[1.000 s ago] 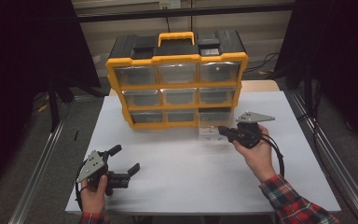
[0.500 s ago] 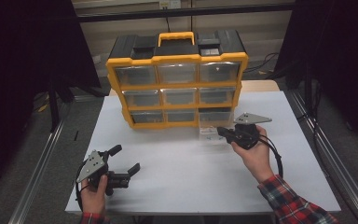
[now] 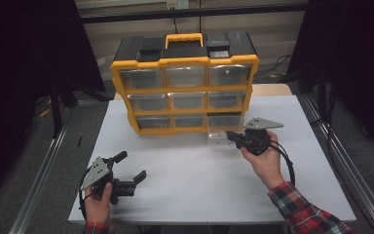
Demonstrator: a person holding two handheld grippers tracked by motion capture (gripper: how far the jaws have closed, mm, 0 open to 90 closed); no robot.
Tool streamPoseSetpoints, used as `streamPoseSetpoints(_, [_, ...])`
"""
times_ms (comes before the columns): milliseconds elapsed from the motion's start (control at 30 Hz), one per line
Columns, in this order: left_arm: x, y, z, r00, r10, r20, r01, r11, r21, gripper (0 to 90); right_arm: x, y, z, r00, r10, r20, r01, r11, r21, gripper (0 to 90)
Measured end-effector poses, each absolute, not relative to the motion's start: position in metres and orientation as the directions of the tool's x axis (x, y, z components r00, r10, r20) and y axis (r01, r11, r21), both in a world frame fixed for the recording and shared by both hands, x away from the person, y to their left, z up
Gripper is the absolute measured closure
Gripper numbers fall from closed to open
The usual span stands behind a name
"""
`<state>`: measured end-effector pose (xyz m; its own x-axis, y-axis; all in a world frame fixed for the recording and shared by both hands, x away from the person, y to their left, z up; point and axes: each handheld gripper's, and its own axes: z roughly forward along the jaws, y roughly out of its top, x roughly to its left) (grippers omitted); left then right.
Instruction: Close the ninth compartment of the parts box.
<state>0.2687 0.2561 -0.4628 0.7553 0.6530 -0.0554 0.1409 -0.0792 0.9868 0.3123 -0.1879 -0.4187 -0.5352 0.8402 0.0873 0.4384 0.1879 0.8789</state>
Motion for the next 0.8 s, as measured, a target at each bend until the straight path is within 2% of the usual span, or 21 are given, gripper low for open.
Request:
streamPoseSetpoints(433, [0.2691, 0.2561, -0.4618, 0.765, 0.643, -0.035, 0.129, -0.099, 0.987, 0.1, 0.3138, -0.1882, -0.4187, -0.527, 0.846, 0.081, 0.431, 0.184, 0.883, 90.0])
streamPoseSetpoints(600, [0.2689, 0.2568, -0.4623, 0.752, 0.657, -0.055, 0.139, -0.076, 0.987, 0.1, 0.3156, -0.1886, -0.4194, -0.526, 0.847, 0.078, 0.426, 0.183, 0.886, 90.0])
streamPoseSetpoints(633, [0.2684, 0.2539, -0.4628, 0.752, 0.652, -0.097, 0.150, -0.027, 0.988, 0.1, 0.3159, -0.1888, -0.4195, -0.525, 0.847, 0.083, 0.427, 0.178, 0.887, 90.0])
streamPoseSetpoints(800, [0.2687, 0.2566, -0.4625, 0.757, 0.651, -0.051, 0.140, -0.085, 0.987, 0.2, 0.3165, -0.1877, -0.4200, -0.522, 0.850, 0.078, 0.423, 0.178, 0.889, 90.0])
